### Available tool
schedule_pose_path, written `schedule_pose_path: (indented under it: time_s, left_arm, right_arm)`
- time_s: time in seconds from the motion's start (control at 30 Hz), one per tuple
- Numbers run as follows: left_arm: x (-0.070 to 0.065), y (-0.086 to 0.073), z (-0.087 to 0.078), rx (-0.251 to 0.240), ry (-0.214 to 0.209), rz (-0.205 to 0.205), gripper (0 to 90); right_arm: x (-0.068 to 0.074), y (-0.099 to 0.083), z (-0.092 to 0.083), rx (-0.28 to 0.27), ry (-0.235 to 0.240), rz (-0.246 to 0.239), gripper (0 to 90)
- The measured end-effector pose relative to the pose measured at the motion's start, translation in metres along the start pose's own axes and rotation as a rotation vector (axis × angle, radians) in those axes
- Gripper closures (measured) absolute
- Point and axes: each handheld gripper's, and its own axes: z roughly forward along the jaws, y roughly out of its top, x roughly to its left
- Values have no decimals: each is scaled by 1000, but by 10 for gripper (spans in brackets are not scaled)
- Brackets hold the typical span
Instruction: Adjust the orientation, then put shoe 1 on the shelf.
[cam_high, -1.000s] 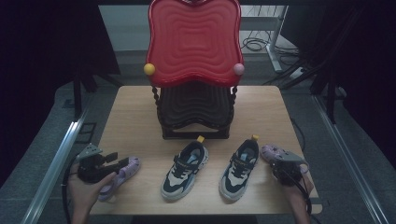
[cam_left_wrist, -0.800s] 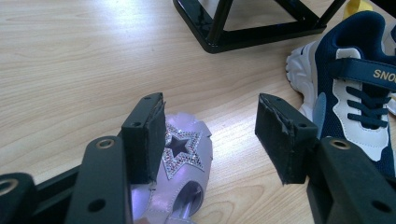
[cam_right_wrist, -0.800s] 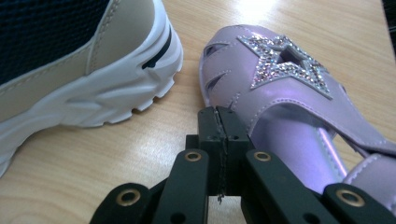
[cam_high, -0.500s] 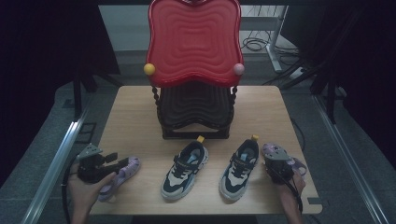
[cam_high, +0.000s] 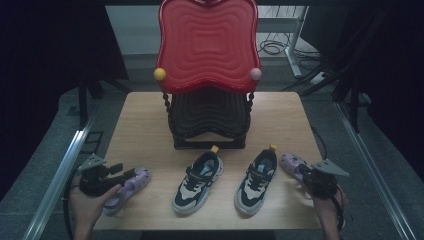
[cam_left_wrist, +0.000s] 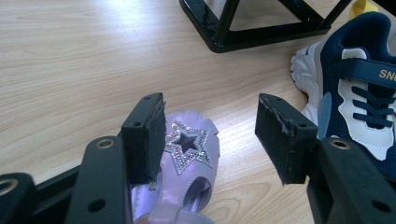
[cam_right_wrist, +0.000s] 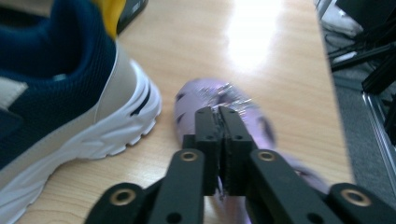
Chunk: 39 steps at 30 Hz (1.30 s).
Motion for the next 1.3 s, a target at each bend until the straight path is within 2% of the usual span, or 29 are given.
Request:
schedule_pose_path:
  time_s: [0.2, 0.23, 0.33, 0.37, 0.47, 0.53, 0.57, 0.8, 0.87, 0.93, 1.03, 1.13, 1.23, 1.3]
  left_arm:
    - [2, 0, -1, -1, 5, -4, 434]
    - [3, -1, -1, 0, 7, -5, 434]
    - [3, 0, -1, -5, -11, -13, 434]
    - [4, 0, -2, -16, -32, -20, 434]
    - [4, 2, -2, -16, -26, -18, 433]
    - [4, 3, -1, -17, -26, -19, 433]
    - [5, 4, -1, -19, -26, -17, 433]
    - [4, 5, -3, -21, -14, -15, 434]
    - [3, 7, -6, -24, -29, -13, 434]
    - [1, 10, -10, -32, -52, 2, 434]
    - [-2, 10, -14, -24, -42, 22, 435]
    - [-2, 9, -16, -20, -47, 18, 438]
    - [0, 5, -24, -37, -51, 19, 448]
    - [0, 3, -27, -43, -51, 17, 457]
  right_arm:
    - [-16, 0, -16, -48, 24, 51, 785]
    - [-21, -1, -21, -66, 63, 83, 750]
    - [-24, -1, -25, -86, 99, 101, 696]
    - [-25, -1, -26, -90, 113, 105, 680]
    - [-25, -3, -26, -103, 151, 115, 647]
    - [-25, -3, -26, -106, 157, 116, 641]
    - [-25, -5, -27, -100, 173, 108, 628]
    - [-27, -7, -31, -81, 183, 84, 578]
    - [-28, -6, -31, -73, 182, 89, 568]
    - [-29, -4, -29, -59, 188, 71, 568]
    - [-30, -2, -25, -41, 191, 40, 568]
    - [-29, -3, -21, -28, 199, 28, 568]
    - [-26, -7, -16, -5, 213, 0, 568]
    - [-26, -7, -16, -5, 214, 0, 568]
